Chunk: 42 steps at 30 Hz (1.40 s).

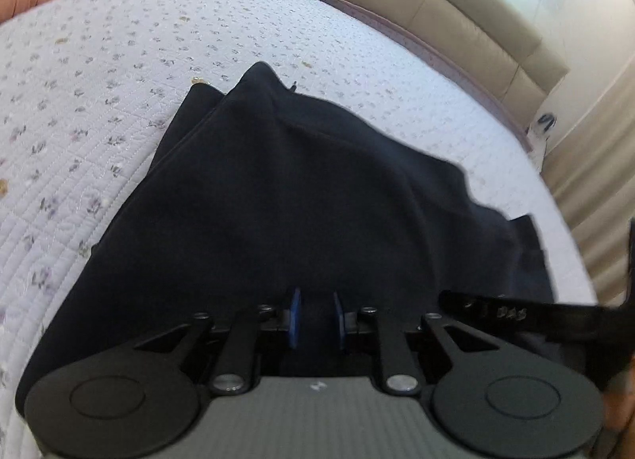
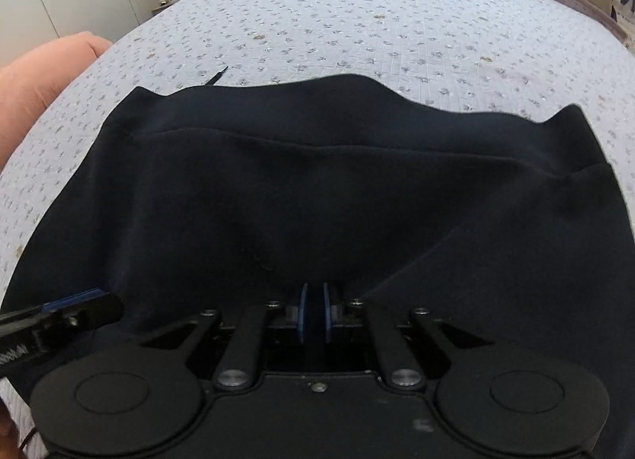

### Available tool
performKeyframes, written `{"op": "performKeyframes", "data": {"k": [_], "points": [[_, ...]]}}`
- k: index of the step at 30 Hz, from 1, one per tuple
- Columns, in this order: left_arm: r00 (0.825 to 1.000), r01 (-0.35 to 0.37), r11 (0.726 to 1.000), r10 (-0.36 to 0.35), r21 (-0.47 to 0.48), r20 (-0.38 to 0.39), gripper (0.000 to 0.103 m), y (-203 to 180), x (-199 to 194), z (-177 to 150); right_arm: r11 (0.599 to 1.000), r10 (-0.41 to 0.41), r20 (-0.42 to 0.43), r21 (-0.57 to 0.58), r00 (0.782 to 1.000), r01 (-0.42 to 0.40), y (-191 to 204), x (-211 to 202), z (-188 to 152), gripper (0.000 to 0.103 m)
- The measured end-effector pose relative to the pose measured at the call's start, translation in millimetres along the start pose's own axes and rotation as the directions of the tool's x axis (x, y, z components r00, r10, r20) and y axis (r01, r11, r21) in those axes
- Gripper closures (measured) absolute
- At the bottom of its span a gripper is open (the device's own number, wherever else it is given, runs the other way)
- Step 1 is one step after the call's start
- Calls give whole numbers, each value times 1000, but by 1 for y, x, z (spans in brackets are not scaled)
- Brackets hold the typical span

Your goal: Fold large clothes

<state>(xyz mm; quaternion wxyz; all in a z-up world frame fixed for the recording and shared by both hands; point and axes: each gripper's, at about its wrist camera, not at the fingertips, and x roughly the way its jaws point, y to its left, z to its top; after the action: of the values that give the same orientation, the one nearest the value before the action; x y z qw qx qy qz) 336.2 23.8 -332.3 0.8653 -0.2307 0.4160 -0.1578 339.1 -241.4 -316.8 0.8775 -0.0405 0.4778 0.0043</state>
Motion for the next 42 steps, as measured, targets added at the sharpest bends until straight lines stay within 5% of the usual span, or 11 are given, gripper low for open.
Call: {"op": "performKeyframes", "data": {"k": [4, 7, 11, 13, 23, 34, 39, 42], "points": [[991, 128, 991, -126, 28, -51, 83, -9, -28, -12, 998, 59, 55, -2, 997, -59, 6, -48, 0, 84], [990, 102, 994, -98, 33, -101, 82, -12, -49, -37, 998, 45, 65, -47, 997, -42, 23, -64, -12, 84], [988, 50, 997, -58, -60, -144, 82, 8, -65, -70, 998, 5, -34, -66, 999, -7, 35, -30, -38, 84], [988, 16, 994, -33, -112, -153, 82, 20, -70, -84, 995, -16, 17, -95, 1000, 18, 40, -17, -46, 87], [999, -21, 975, 13, -222, -35, 69, 39, -105, -76, 985, -50, 8, -165, 999, 50, 51, -15, -38, 87], [991, -110, 948, 128, -299, 41, 61, 66, -144, -75, 969, -86, 22, -229, 996, 88, 64, -17, -45, 85], [988, -124, 939, 146, -320, 47, 60, 71, -148, -80, 981, -59, 22, -184, 998, 62, 57, -20, -44, 85], [989, -100, 933, 130, -347, 65, 55, 72, -144, -78, 999, 24, 55, -27, 998, -23, 38, -37, -43, 84]]}}
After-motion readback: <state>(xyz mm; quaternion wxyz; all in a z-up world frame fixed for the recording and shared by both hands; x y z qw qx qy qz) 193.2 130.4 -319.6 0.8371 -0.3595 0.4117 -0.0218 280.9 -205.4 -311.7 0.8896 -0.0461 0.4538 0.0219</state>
